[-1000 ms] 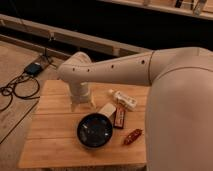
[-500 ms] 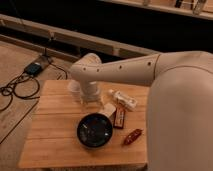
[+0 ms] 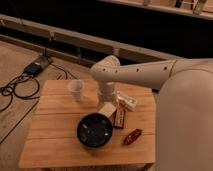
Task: Place the eraser in the ceramic cup
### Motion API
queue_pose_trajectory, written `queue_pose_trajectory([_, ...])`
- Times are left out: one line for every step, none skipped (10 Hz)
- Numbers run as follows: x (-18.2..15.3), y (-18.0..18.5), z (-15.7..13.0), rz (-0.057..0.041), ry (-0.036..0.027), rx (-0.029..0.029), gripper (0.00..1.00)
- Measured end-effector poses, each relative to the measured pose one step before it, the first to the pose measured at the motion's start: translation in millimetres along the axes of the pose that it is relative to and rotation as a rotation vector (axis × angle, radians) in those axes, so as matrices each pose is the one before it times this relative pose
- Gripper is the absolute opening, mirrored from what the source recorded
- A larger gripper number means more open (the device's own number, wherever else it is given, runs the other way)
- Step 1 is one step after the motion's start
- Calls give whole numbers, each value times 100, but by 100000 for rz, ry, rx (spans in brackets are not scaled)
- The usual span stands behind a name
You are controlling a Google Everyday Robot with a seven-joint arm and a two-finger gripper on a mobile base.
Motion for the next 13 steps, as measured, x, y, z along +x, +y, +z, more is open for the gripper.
queue_pose_trajectory([-198, -1739, 728, 2559, -211, 1, 65])
queue_pose_trajectory([-161, -954, 458, 1611, -199, -216, 65])
queue_pose_trajectory([-210, -1110, 630, 1902, -171, -373, 65])
queue_pose_trajectory([-248, -990, 781, 1663, -61, -558, 65])
queue_pose_trajectory([-205, -640, 691, 956, -46, -428, 65])
queue_pose_trajectory([-117, -417, 609, 733, 98, -586, 65])
queue_pose_trajectory([-195, -515, 774, 360, -97, -382, 65])
queue_pose_trajectory([-168, -233, 692, 204, -71, -840, 65])
queue_pose_trajectory([-113, -116, 769, 21, 150, -790, 65])
queue_pose_trajectory([-63, -33, 986, -311, 414, -512, 65])
queue_pose_trajectory([16, -158, 734, -39, 526, -104, 65])
queue_pose_trajectory([153, -247, 952, 16, 1184, 179, 65])
queue_pose_trajectory([129, -130, 668, 147, 1069, 64, 65])
